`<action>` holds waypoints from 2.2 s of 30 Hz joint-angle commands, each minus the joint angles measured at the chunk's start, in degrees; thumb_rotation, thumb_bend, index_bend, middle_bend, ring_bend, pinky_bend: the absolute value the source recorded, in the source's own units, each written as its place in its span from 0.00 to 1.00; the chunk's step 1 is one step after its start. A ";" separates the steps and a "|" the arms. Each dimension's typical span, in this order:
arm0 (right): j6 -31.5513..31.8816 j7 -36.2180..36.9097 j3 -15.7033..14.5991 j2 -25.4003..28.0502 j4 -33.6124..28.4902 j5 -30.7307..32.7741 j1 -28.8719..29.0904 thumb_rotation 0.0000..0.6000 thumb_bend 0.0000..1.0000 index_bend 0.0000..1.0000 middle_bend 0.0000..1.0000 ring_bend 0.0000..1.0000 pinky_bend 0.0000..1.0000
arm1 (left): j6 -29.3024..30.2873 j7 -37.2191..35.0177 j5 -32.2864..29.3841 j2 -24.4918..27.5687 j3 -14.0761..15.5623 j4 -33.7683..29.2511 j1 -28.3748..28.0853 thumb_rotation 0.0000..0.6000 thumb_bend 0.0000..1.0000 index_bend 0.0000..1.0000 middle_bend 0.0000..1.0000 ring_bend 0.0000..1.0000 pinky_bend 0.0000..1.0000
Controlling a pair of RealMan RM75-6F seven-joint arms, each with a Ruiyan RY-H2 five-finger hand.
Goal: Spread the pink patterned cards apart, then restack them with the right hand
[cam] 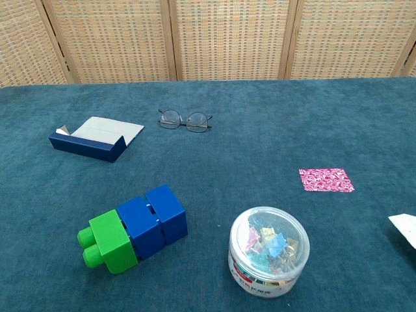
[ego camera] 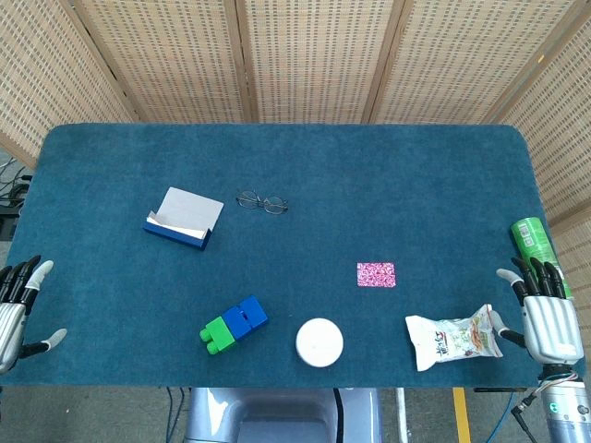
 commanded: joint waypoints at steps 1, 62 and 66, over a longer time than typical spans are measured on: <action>-0.01 0.04 -0.01 -0.02 0.07 0.02 0.00 1.00 0.34 0.23 0.15 0.00 0.00 | -0.02 0.04 0.00 -0.04 0.00 0.00 -0.02 1.00 0.06 0.00 0.00 0.00 0.00; -37.52 15.13 -2.59 -3.37 10.68 -8.39 28.56 1.00 0.36 0.24 0.17 0.00 0.00 | 2.12 -1.60 0.65 5.16 -0.63 -2.99 0.57 1.00 0.06 0.00 0.00 0.00 0.00; -38.30 14.42 -3.15 -4.25 11.88 -8.25 29.33 1.00 0.36 0.24 0.17 0.00 0.00 | 2.02 -1.74 0.57 5.01 -0.56 -2.79 0.60 1.00 0.06 0.00 0.00 0.00 0.00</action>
